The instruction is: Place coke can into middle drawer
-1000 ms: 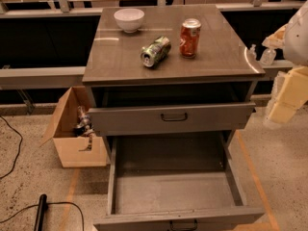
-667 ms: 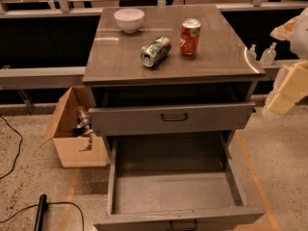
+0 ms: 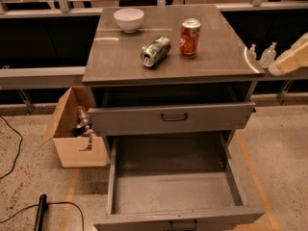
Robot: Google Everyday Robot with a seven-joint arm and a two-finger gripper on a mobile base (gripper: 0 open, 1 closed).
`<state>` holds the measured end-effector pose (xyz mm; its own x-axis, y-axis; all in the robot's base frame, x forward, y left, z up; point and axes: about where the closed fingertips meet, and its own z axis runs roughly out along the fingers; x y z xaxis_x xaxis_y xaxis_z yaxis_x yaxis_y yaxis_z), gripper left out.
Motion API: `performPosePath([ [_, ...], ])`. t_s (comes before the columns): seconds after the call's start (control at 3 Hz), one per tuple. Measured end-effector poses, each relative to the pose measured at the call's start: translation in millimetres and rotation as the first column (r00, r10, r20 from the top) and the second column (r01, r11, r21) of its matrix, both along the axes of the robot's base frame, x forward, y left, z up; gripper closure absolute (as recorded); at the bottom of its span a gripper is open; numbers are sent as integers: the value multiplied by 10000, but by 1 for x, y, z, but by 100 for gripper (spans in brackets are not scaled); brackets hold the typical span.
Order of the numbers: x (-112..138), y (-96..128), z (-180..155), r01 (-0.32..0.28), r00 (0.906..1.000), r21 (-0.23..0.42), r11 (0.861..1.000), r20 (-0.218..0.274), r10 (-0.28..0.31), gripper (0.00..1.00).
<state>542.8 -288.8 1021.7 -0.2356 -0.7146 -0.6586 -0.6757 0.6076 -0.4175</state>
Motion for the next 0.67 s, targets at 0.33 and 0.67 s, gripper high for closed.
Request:
performPosePath([
  [0.33, 66, -10, 19, 173, 9897, 1343, 9908, 1387, -361, 0],
  [0.67, 130, 0, 20, -194, 9818, 2070, 9781, 1888, -205, 0],
])
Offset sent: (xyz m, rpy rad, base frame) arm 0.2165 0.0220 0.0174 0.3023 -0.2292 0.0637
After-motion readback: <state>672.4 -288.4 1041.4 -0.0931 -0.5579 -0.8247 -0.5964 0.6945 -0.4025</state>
